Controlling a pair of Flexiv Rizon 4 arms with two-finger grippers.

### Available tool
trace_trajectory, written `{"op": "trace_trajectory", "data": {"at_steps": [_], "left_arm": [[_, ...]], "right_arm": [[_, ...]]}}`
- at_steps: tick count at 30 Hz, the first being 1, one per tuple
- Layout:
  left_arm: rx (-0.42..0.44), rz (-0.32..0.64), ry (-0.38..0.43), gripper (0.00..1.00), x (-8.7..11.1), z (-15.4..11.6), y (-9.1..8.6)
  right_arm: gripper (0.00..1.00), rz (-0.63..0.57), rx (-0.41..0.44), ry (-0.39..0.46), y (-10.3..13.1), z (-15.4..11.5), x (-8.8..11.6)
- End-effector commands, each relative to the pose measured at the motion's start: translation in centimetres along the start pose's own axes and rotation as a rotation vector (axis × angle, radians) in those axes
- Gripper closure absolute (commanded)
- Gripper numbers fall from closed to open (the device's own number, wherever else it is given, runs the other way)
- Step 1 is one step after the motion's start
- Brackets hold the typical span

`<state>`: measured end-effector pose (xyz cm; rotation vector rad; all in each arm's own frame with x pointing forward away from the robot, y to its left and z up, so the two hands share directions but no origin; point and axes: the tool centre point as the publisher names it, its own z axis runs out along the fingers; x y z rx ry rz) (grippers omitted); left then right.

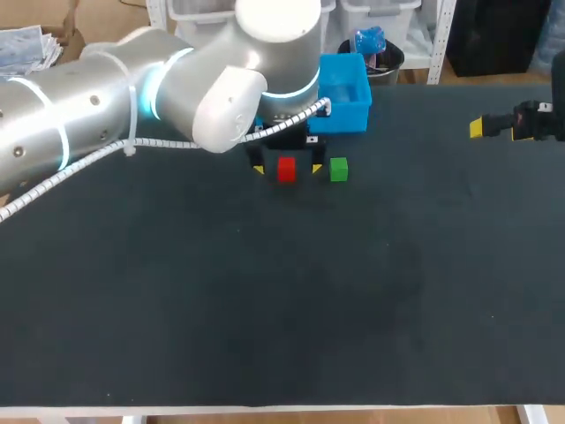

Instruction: Use the left arm to pick the red cube and place it into the blue plastic box first, then use the right arm to grasp the green cube and put it into the same blue plastic box after the first action is fully finished.

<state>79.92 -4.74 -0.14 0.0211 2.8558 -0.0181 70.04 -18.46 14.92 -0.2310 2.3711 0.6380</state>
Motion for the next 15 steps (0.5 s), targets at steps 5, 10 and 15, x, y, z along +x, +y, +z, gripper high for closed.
{"op": "trace_trajectory", "data": {"at_steps": [5, 10, 15], "left_arm": [[0.000, -0.011, 0.003, 0.00, -0.61, 0.17, 0.57], [0.006, -0.016, 0.007, 0.00, -0.63, 0.28, 0.57], [0.008, -0.016, 0.002, 0.19, -0.60, 0.30, 0.47]], "right_arm": [[0.00, -0.001, 0.001, 0.001, 0.00, -0.04, 0.01], [0.00, -0.001, 0.001, 0.001, 0.00, -0.04, 0.01], [0.00, -0.001, 0.001, 0.001, 0.00, -0.04, 0.01]]}}
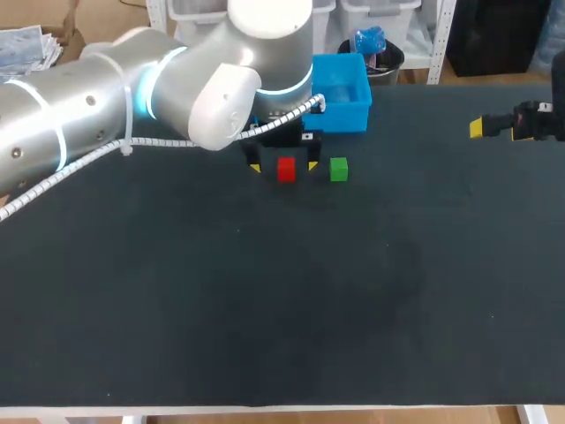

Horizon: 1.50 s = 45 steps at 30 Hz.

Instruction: Use the left arm to pick the red cube and place it into the blue plastic box first, then use the right arm to grasp the green cube and put it into the same blue plastic box after the first action is fully finished.

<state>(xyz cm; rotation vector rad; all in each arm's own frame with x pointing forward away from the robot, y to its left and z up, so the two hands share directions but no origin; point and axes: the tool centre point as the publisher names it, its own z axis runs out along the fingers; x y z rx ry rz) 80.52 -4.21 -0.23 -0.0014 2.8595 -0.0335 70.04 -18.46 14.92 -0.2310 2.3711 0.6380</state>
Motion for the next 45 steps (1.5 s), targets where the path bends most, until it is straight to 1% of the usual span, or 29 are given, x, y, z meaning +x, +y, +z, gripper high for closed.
{"op": "trace_trajectory", "data": {"at_steps": [1, 2, 3, 4, 7, 9, 11, 20, 25, 33, 39, 45], "left_arm": [[-0.001, 0.002, -0.001, 0.39, 0.0, 0.1, -0.1], [0.000, 0.001, 0.000, 0.52, 0.0, 0.2, -0.1], [-0.002, 0.001, 0.002, 0.58, 0.1, 0.3, 0.0], [-0.003, 0.001, 0.002, 0.59, 0.1, 0.4, 0.0], [-0.006, -0.001, 0.004, 0.78, 0.1, 0.7, 0.1], [-0.010, -0.002, 0.003, 0.83, 0.2, 0.7, 0.1], [-0.013, -0.003, 0.004, 1.00, 0.2, 0.8, 0.1], [-0.013, -0.001, -0.016, 1.00, 0.0, 0.0, 0.3], [-0.011, -0.001, -0.030, 1.00, -0.2, -1.2, 0.2], [-0.002, -0.010, -0.069, 1.00, -1.2, -4.8, 0.4], [0.021, 0.004, -0.139, 1.00, -1.8, -8.3, 0.7], [0.032, 0.006, -0.169, 1.00, -2.1, -10.7, 0.9]], "right_arm": [[0.00, -0.001, 0.001, 0.001, 0.0, 0.0, 0.0], [0.00, -0.001, 0.001, 0.001, 0.0, 0.0, 0.0], [0.00, -0.001, 0.001, 0.001, 0.0, 0.0, 0.0], [0.00, -0.001, 0.001, 0.001, 0.0, 0.0, 0.0], [0.00, -0.001, 0.001, 0.001, 0.0, 0.0, 0.0], [0.00, -0.001, 0.001, 0.001, 0.0, 0.0, 0.0], [0.00, -0.001, 0.001, 0.001, 0.0, 0.0, 0.0], [0.00, -0.001, 0.001, 0.001, 0.0, 0.0, 0.0], [0.00, -0.001, 0.001, 0.001, 0.0, 0.0, 0.0], [0.00, -0.001, 0.001, 0.001, 0.0, 0.0, 0.0], [0.00, -0.001, 0.001, 0.001, 0.0, 0.0, 0.0], [0.00, -0.001, 0.001, 0.001, 0.0, 0.0, 0.0]]}}
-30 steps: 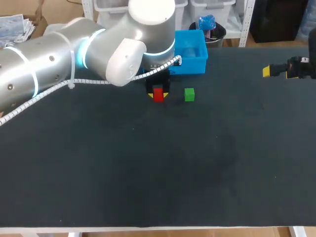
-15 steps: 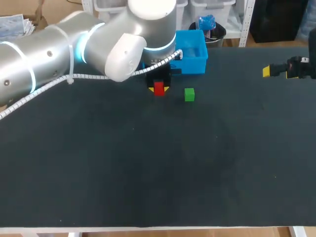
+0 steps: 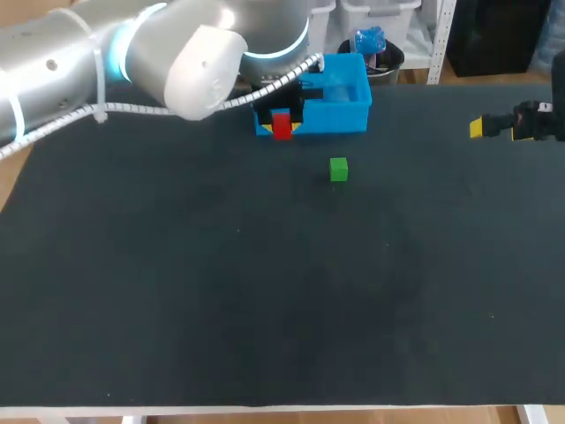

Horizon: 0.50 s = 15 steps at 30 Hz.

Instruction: Use the left arm to pick the red cube and place it into the blue plastic box first, then use the right arm to grasp the green cube and put it into the same blue plastic box after the first action is fully finished.

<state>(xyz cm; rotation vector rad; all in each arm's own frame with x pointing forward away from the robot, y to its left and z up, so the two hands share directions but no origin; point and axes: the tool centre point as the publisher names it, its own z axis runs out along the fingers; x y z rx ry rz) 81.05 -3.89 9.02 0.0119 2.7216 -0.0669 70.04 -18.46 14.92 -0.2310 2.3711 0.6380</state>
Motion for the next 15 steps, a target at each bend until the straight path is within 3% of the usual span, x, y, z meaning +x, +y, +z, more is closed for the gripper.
{"op": "trace_trajectory", "data": {"at_steps": [1, 15], "left_arm": [[0.011, -0.001, -0.038, 1.00, 0.6, -2.4, 0.7], [0.039, 0.045, -0.118, 1.00, -0.2, -4.5, 1.4]], "right_arm": [[0.00, -0.001, 0.001, 0.001, 0.0, 0.0, 0.0], [0.00, -0.001, 0.001, 0.001, 0.0, 0.0, 0.0]]}}
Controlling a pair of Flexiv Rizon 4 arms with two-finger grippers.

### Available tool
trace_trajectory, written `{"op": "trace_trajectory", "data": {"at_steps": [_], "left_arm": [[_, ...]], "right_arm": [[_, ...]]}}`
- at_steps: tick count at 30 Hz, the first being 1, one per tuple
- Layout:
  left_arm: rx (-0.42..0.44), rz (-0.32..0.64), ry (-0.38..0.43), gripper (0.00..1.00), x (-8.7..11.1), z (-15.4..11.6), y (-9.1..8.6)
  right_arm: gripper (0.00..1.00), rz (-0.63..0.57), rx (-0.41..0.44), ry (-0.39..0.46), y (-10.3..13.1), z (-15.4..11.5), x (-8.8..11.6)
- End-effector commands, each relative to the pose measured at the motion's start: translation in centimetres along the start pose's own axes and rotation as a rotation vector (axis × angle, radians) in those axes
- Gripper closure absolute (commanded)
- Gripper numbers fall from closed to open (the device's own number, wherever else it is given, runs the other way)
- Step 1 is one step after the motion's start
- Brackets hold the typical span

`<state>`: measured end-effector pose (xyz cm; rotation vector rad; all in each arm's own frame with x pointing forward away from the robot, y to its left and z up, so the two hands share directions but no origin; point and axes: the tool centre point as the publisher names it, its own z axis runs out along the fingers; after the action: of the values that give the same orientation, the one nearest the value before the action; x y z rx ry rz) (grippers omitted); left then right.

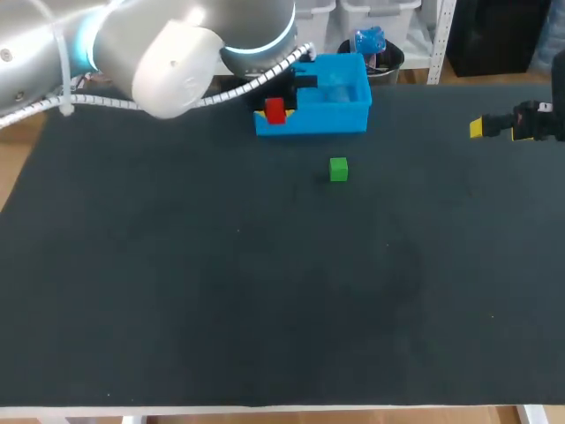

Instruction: Use the left arm to pick the red cube and place it into the blue plastic box first, then use the right arm to grasp the green cube and put it into the same blue plastic box after the first action is fully finished.

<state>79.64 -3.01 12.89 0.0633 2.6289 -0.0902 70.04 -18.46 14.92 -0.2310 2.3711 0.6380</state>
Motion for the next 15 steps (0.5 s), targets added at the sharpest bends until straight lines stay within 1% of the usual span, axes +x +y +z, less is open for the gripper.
{"op": "trace_trajectory", "data": {"at_steps": [1, 4, 6, 7, 15], "left_arm": [[0.025, 0.016, -0.040, 1.00, -0.1, -0.5, 0.8], [0.045, 0.045, -0.088, 1.00, -0.7, -0.8, 1.3], [0.045, 0.060, -0.110, 1.00, -1.1, -0.9, 1.7], [0.059, 0.067, -0.118, 1.00, -1.2, -0.8, 1.8], [0.115, 0.152, -0.222, 1.00, -2.0, -1.5, 2.0]], "right_arm": [[0.00, -0.001, 0.001, 0.001, 0.0, 0.0, 0.0], [0.00, -0.001, 0.001, 0.001, 0.0, 0.0, 0.0], [0.00, -0.001, 0.001, 0.001, 0.0, 0.0, 0.0], [0.00, -0.001, 0.001, 0.001, 0.0, 0.0, 0.0], [0.00, -0.001, 0.001, 0.001, 0.0, 0.0, 0.0]]}}
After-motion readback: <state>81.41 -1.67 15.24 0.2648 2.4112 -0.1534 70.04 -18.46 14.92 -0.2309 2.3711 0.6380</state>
